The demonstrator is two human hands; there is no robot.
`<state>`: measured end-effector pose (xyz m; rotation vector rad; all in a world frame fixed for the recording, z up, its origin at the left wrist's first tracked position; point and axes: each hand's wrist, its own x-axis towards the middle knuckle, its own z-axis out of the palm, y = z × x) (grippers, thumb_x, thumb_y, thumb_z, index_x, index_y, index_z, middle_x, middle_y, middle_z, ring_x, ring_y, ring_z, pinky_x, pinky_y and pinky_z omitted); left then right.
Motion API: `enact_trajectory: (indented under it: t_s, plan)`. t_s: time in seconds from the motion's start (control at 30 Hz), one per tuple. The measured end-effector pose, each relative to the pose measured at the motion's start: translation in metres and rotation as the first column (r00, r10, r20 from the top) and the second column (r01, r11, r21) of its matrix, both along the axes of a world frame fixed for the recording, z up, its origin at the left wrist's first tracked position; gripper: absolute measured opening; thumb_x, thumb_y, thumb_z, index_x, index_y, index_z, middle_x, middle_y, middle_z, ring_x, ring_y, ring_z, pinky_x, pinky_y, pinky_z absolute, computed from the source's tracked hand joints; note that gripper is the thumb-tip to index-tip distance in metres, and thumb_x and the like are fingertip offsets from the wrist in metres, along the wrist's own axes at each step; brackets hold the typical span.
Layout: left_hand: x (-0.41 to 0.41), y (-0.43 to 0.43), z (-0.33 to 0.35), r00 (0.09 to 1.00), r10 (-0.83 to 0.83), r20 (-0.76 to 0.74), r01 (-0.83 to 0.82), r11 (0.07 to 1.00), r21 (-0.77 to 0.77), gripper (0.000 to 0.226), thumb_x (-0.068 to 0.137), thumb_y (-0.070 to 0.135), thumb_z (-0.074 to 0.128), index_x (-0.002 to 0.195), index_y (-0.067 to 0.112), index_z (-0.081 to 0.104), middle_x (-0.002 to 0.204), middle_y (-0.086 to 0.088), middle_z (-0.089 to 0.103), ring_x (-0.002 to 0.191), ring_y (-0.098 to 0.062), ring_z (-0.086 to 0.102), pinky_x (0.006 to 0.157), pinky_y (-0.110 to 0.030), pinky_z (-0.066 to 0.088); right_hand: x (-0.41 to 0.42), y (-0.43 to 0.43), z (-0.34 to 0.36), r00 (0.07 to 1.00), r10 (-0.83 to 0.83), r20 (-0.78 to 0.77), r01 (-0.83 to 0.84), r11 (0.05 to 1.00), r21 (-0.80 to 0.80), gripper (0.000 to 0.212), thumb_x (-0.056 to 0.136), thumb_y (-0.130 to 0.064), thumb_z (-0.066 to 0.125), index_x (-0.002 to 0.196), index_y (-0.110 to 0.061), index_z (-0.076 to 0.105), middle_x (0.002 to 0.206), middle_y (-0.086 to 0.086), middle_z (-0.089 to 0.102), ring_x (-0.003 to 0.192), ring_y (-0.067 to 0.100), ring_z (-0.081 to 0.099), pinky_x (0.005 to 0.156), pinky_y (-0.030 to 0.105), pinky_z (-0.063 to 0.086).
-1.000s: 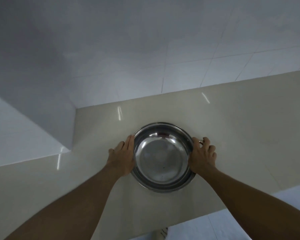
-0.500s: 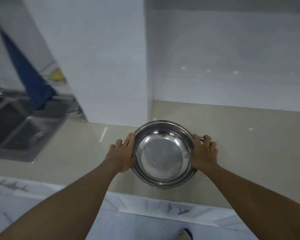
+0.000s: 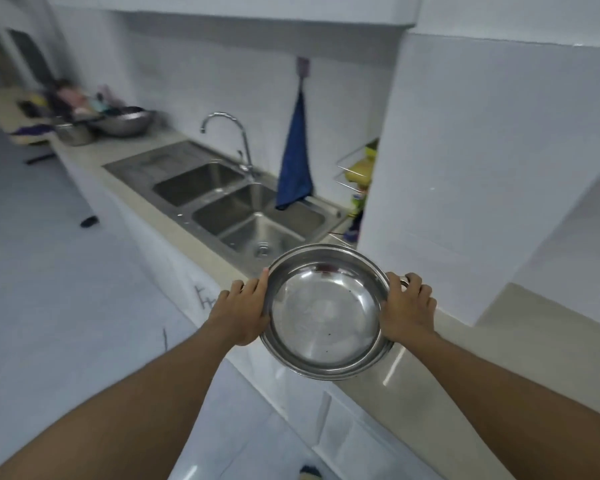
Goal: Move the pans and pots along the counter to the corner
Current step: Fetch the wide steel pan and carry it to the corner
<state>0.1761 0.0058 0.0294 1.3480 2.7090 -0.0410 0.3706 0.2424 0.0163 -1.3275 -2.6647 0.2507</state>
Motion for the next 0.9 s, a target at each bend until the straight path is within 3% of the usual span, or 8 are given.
enact_trajectory:
  t_s: [0.27,0.57,0.9]
  plan:
    - [-0.130,-0.061,-0.001,0.969,0.245,0.002,-0.245,0.969,-0.012,0.080,0.099,0.046,0.039,0.157,0.018,-0.009,0.151,-0.003,0.034,0.131,-0.031,0.037,0.106,-0.048,0.038,-0.191,-0.021,-0.008,0.977,0.212,-0.010,-0.212,0.977,-0.004,0.056,0.090,-0.021,0.059,0.140,-0.030,0.036,0.150,0.014,0.025,0.132,0.036,0.027,0.105,0.043,0.028]
    - [-0.242,-0.099,-0.003,0.886,0.459,0.060,-0.459,0.888,-0.014,0.080,0.099,0.046,0.039,0.156,0.020,-0.011,0.151,-0.002,0.034,0.132,-0.030,0.036,0.107,-0.048,0.038,-0.366,-0.038,-0.004,0.904,0.426,0.010,-0.426,0.905,0.000,0.057,0.090,-0.022,0.059,0.141,-0.033,0.035,0.145,0.008,0.027,0.125,0.031,0.032,0.104,0.041,0.029]
    - [-0.379,-0.162,-0.012,0.842,0.536,0.057,-0.535,0.844,-0.037,0.081,0.099,0.048,0.038,0.157,0.019,-0.010,0.153,-0.001,0.032,0.134,-0.030,0.034,0.109,-0.048,0.035,-0.530,-0.092,-0.018,0.851,0.525,0.010,-0.523,0.850,-0.062,0.052,0.091,-0.025,0.058,0.139,-0.032,0.037,0.146,0.010,0.028,0.128,0.032,0.030,0.107,0.043,0.028]
